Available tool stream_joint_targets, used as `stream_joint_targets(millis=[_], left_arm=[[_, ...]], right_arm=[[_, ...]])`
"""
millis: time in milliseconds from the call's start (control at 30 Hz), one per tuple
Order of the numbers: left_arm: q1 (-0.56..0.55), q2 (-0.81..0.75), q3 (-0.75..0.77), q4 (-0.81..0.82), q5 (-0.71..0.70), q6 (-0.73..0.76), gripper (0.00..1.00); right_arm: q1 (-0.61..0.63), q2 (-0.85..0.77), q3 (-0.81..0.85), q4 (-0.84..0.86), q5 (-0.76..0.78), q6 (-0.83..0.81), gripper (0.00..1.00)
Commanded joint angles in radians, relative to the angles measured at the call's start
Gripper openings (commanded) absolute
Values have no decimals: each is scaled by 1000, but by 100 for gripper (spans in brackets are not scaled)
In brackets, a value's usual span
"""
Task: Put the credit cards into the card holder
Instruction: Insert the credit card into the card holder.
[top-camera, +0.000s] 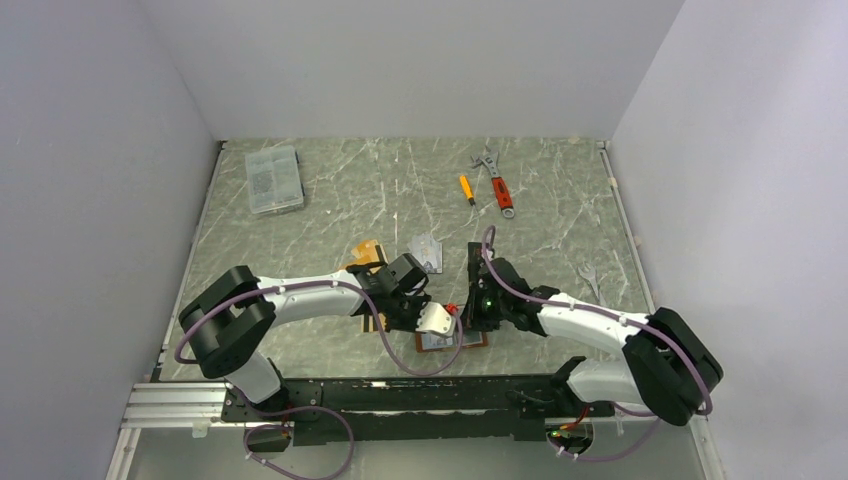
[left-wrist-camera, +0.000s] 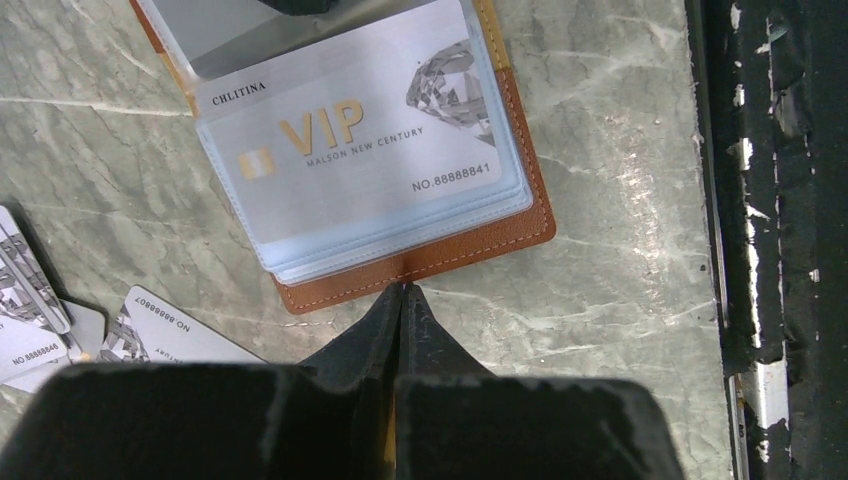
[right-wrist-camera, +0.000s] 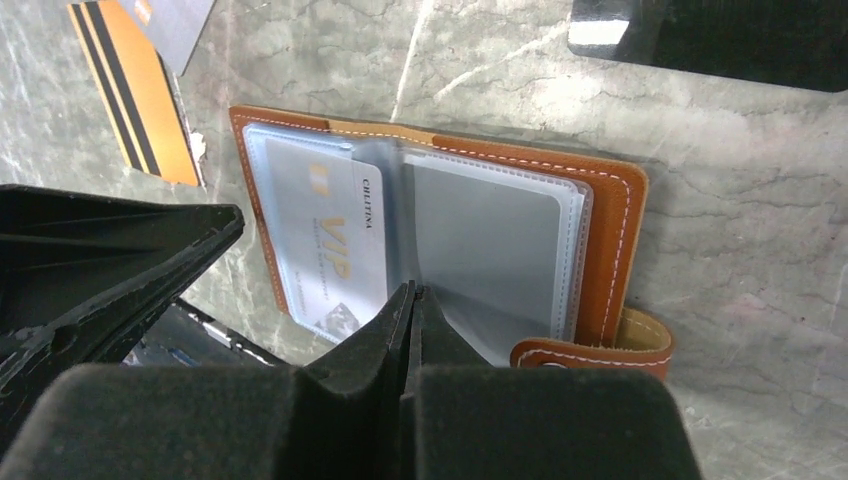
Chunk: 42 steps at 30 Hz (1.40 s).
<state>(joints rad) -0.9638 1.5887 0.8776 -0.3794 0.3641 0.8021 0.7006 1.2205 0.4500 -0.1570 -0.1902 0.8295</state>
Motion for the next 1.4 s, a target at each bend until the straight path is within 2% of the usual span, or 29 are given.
stream_joint_targets(millis=[0, 433, 567, 733, 833, 967, 1133, 1367], left_arm=[[-6, 19, 7, 31, 24, -14, 4], [-36, 79, 43, 33, -21, -14, 3], [-37, 79, 47, 25, -23, -15, 3], [-17, 34, 45, -7, -14, -4, 3], [22, -2, 58, -49, 29, -12, 3], [57, -39, 51, -71, 62, -10, 3], [75, -54, 36, -87, 83, -10, 4], [74, -37, 27, -66, 78, -23, 4]], right_arm=[[3, 41, 30, 56, 4, 8, 0], [61, 72, 59, 106, -17, 52, 0], [88, 108, 99, 65, -4, 49, 0], [77, -23, 101, -61, 68, 40, 36], [64, -128, 103, -153, 110, 31, 47], [40, -248, 66, -238, 155, 42, 55], [15, -314, -29, -251, 168, 84, 66], [-3, -373, -115, -235, 167, 131, 70]])
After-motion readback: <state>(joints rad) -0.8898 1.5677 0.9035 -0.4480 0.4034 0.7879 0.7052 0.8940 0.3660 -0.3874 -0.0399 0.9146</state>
